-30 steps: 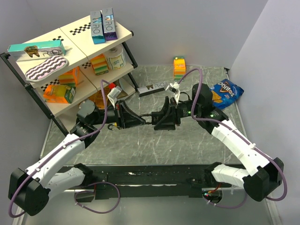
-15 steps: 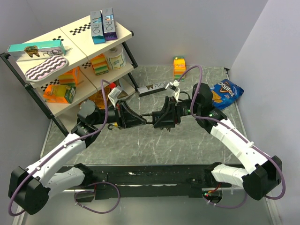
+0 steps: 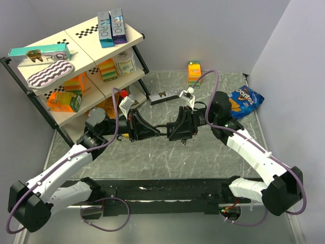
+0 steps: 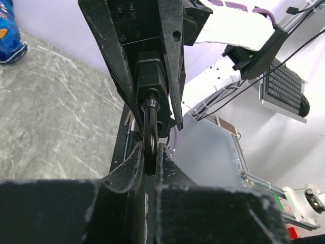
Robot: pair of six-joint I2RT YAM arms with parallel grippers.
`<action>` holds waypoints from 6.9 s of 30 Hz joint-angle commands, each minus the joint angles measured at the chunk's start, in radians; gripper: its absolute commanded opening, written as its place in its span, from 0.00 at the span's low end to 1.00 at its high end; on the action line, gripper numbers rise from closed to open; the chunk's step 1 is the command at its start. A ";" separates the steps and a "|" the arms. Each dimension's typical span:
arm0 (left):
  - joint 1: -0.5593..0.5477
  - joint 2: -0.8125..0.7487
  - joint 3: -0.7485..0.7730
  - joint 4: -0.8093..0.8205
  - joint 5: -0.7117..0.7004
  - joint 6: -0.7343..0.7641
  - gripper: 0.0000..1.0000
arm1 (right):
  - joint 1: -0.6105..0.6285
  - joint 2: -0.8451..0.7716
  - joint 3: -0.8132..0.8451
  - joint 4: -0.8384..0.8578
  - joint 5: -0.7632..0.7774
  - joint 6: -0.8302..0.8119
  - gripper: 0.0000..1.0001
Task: Lock with the key
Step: Lock the lock, then place the key at the center of the board, then place the lock at the center of the board.
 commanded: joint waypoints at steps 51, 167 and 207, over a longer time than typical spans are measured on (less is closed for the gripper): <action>-0.084 0.043 0.029 -0.043 -0.065 0.005 0.01 | -0.073 -0.040 0.172 -0.615 0.141 -0.620 0.80; 0.062 0.253 0.018 -0.335 0.035 -0.009 0.01 | -0.352 0.052 0.158 -0.938 0.697 -1.170 0.99; 0.005 0.271 0.000 -0.266 0.051 -0.123 0.01 | 0.365 0.055 0.067 -0.699 0.987 -1.253 0.64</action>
